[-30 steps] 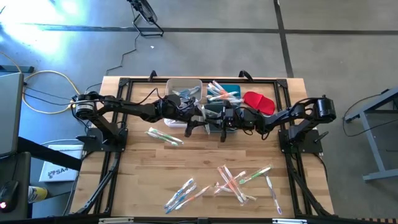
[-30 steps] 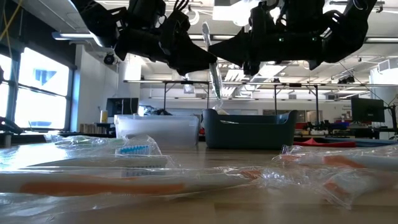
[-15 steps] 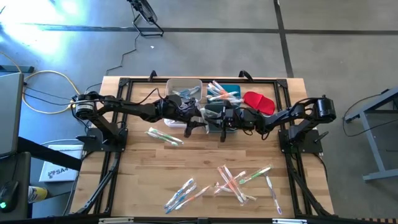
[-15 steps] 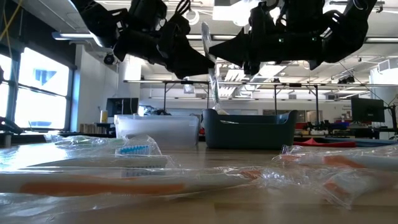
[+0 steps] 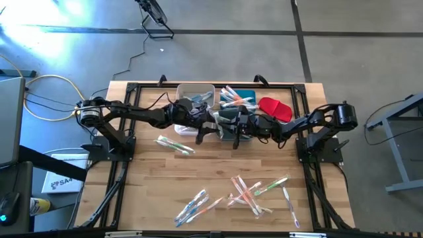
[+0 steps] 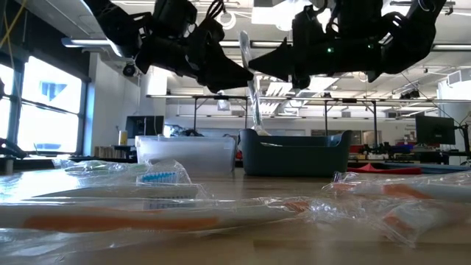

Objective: Pick & Place Toothbrushes
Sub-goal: Put the green toothbrush into the green bin

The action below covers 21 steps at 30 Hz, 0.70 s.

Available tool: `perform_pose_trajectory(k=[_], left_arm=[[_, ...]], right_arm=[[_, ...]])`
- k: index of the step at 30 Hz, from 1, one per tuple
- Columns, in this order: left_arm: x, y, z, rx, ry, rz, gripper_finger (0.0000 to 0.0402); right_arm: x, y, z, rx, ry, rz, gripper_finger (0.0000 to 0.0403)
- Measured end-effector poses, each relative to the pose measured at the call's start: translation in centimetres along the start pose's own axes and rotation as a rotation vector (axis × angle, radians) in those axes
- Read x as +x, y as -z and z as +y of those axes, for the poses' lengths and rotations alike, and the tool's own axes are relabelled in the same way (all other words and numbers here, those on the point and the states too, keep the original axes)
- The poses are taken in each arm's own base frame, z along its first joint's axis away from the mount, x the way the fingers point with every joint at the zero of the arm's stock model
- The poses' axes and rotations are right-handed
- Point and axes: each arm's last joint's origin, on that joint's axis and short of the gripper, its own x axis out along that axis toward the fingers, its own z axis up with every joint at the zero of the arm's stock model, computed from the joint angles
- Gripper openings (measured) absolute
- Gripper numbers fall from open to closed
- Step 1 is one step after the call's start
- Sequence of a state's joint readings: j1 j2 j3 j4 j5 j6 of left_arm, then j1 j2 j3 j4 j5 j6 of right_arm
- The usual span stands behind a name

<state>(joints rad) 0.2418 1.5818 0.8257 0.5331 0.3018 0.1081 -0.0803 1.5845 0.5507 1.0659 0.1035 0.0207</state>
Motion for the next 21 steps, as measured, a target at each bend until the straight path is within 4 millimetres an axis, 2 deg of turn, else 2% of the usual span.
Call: perform_pose_trajectory(k=[15,21], left_arm=[[-0.2,0.5,0.3,-0.023,0.037,0.043,0.0171],[-1.1,0.2,0.3,-0.036,0.036,0.087,0.0171]], right_arm=[[0.0,0.1,0.0,-0.027,0.013,0.015,0.0002],[-0.5,-0.4,-0.1,-0.033,0.045,0.055,0.0002]])
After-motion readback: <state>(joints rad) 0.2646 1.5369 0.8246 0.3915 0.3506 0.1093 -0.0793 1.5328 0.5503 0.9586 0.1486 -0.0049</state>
